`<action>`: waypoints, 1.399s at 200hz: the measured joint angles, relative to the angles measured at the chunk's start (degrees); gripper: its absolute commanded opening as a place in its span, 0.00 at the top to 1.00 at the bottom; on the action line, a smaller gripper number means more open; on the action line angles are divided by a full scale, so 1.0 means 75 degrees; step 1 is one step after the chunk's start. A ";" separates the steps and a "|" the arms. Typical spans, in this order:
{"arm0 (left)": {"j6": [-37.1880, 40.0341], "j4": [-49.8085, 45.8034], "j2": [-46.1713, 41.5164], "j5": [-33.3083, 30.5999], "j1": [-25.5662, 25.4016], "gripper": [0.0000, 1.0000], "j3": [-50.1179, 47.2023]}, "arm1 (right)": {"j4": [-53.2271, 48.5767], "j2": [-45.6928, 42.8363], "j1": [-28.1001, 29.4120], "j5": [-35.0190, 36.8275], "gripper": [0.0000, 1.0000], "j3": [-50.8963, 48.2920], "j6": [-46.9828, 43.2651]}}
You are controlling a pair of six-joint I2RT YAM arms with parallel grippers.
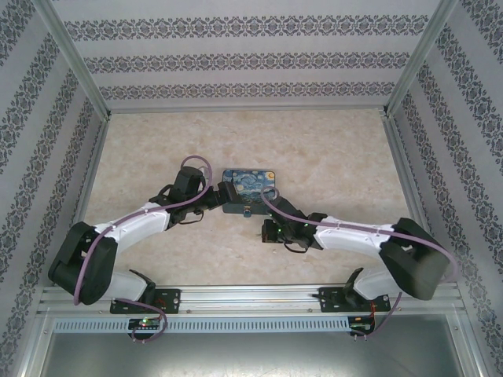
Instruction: Unlock a padlock with a key
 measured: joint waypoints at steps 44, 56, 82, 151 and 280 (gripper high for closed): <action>-0.0023 0.0003 0.0003 0.0003 0.0000 0.00 0.0000 | 0.0425 0.0350 -0.0041 0.0006 1.00 -0.0114 0.0154; -0.0023 0.0003 0.0003 0.0003 0.0000 0.00 0.0000 | 0.0458 0.0358 -0.0041 0.0009 1.00 -0.0117 0.0172; -0.0026 0.0006 0.0003 0.0003 0.0000 0.00 0.0000 | 0.0466 0.0356 -0.0041 0.0020 0.63 -0.0134 0.0169; -0.0050 0.0114 0.0035 0.0085 -0.0009 0.00 -0.0003 | -0.0041 -0.0431 -0.0020 0.0478 0.47 -0.0195 0.0635; -0.0688 0.0627 0.0198 -0.0149 -0.0052 0.00 -0.0096 | -0.2049 0.0901 0.0816 0.1766 0.51 0.1370 0.4246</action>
